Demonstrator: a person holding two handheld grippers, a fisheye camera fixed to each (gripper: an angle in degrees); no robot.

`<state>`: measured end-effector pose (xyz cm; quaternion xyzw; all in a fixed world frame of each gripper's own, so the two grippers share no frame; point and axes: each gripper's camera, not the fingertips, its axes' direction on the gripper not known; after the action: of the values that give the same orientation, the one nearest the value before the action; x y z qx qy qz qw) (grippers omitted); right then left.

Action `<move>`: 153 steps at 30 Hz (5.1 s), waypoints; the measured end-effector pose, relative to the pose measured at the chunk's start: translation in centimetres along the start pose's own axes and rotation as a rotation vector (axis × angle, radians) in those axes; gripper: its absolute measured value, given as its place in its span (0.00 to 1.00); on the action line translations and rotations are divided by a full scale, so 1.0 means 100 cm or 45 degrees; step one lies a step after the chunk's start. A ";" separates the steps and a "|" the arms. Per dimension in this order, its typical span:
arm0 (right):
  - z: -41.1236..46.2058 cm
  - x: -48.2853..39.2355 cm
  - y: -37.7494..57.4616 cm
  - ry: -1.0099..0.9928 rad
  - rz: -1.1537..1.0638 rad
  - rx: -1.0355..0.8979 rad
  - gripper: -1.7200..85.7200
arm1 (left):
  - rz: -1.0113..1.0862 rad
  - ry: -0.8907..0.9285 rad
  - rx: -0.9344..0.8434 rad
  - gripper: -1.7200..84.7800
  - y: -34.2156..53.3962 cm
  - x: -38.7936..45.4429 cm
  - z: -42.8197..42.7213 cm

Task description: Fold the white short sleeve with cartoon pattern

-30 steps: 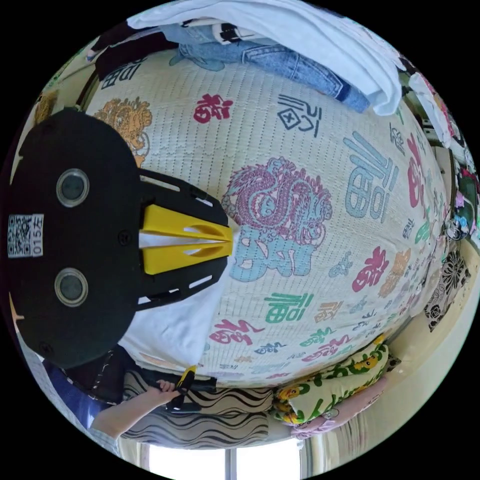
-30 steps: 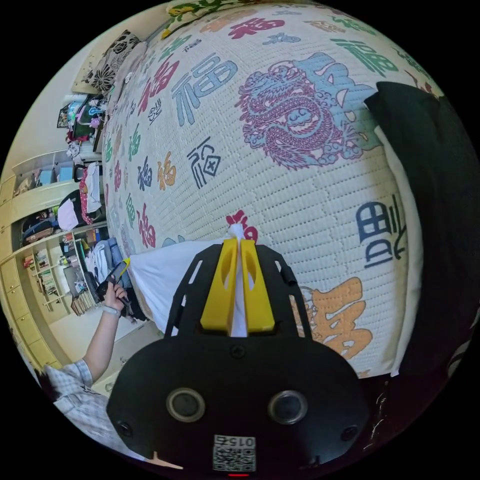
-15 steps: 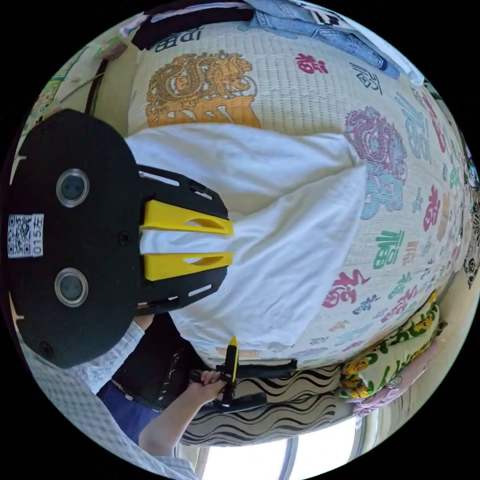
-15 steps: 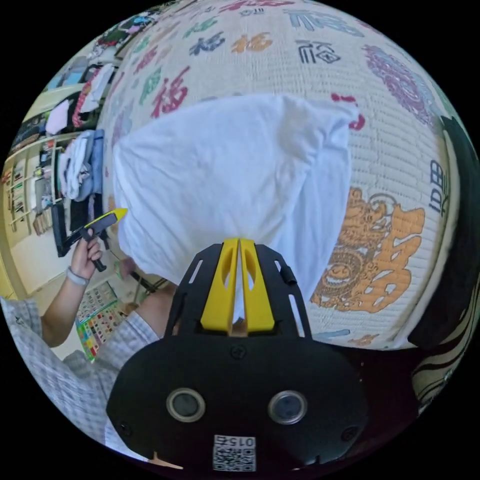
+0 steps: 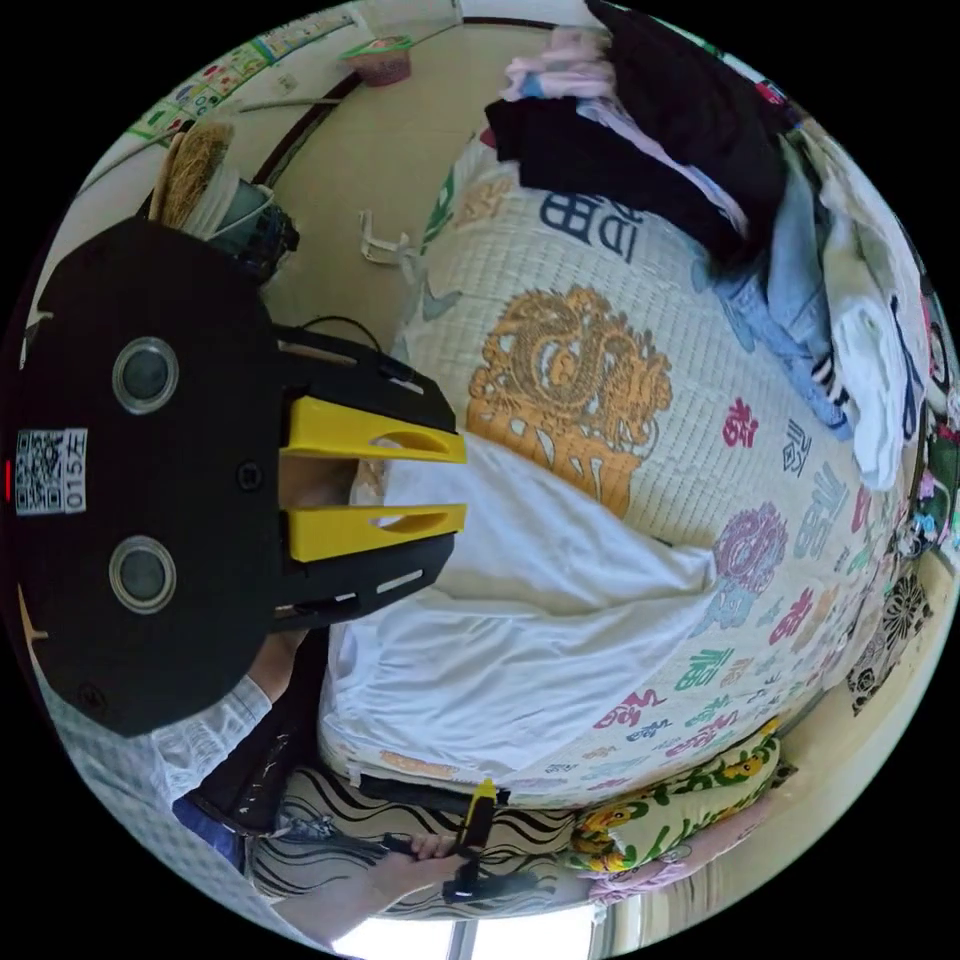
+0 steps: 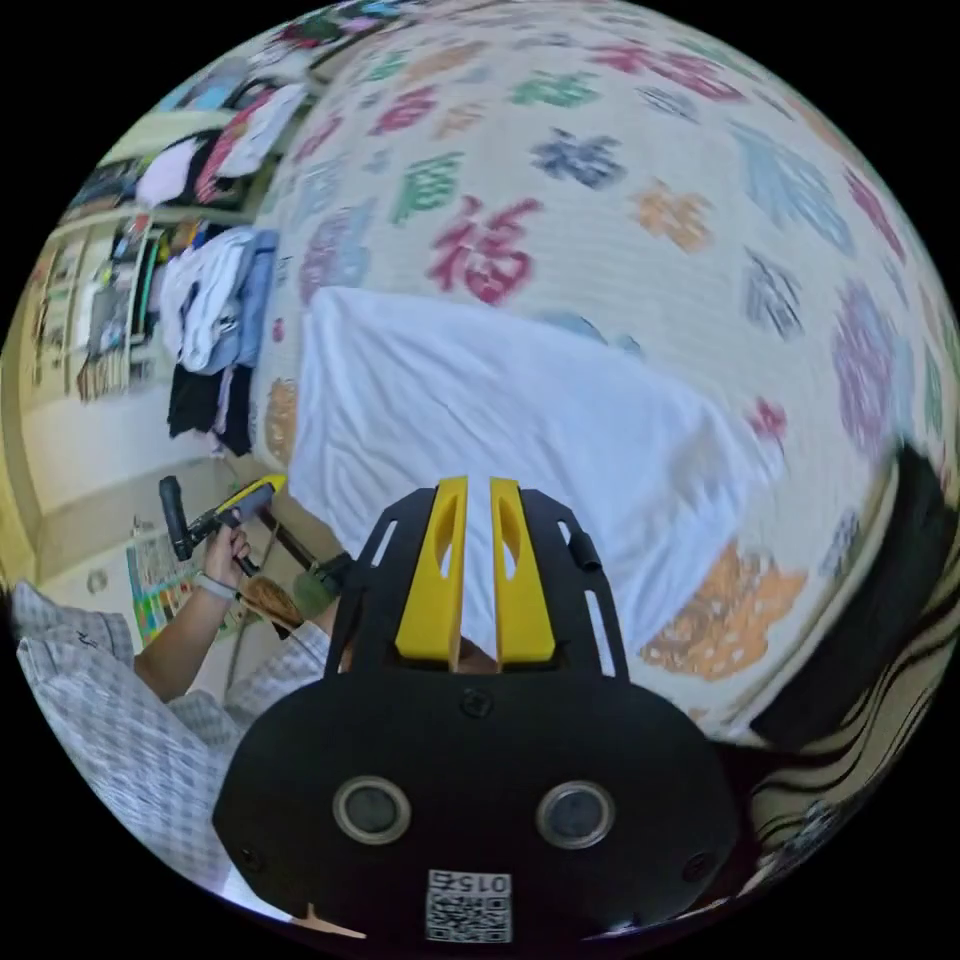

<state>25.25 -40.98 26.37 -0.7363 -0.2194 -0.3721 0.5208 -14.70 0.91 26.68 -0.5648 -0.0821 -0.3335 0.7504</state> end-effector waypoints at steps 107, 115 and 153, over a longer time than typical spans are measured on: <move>0.058 0.155 0.158 -0.097 -0.091 -0.385 0.01 | 0.983 0.136 -0.590 0.02 -0.044 0.427 0.127; 0.002 0.201 0.175 -0.301 0.114 -0.209 0.02 | 0.874 0.268 -0.435 0.04 -0.112 0.408 0.090; -0.115 0.218 0.133 -0.389 -0.224 0.389 0.07 | 1.358 0.831 -0.093 0.03 -0.294 0.412 0.026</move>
<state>44.68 -57.89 37.38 -0.6746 -0.4127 -0.2628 0.5528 -0.03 -17.63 71.49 -0.4225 0.4560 -0.0708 0.7801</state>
